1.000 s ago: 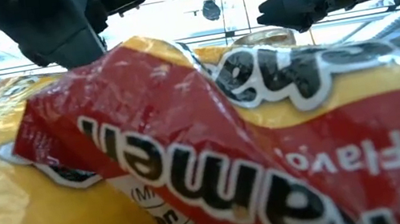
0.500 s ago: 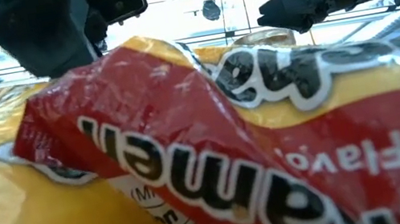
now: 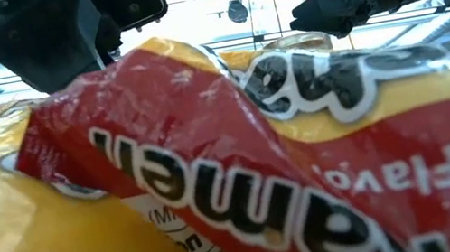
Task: Pick & Place Food Item
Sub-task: Put the yellow noodle pack into the bottom left transparent bin
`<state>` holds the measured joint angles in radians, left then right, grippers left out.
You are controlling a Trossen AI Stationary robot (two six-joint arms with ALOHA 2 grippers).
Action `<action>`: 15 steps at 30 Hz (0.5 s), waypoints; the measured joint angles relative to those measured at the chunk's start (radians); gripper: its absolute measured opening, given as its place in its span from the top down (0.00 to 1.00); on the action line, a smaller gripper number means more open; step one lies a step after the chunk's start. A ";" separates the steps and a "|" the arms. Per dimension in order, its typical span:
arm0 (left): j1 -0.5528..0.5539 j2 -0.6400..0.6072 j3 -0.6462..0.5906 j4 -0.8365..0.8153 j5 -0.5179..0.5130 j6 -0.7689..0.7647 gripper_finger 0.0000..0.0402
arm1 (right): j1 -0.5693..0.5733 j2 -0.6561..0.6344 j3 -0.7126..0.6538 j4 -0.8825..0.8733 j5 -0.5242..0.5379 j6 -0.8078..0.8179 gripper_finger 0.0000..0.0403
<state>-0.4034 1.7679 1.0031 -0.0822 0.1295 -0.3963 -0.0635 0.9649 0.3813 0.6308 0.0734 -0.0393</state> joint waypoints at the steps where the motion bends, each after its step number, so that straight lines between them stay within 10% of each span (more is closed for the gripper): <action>1: 0.002 0.000 0.000 -0.003 0.000 0.002 0.64 | 0.000 0.000 0.000 0.000 0.000 0.000 0.44; 7: 0.041 -0.040 0.000 -0.081 0.015 0.005 0.96 | 0.000 0.000 0.000 -0.001 0.000 0.001 0.44; 15: 0.075 -0.274 0.000 -0.229 -0.121 0.061 0.99 | 0.000 0.000 -0.001 -0.021 0.001 0.001 0.44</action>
<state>-0.3288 1.4941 1.0031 -0.3116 0.0090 -0.3348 -0.0635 0.9649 0.3806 0.6098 0.0746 -0.0387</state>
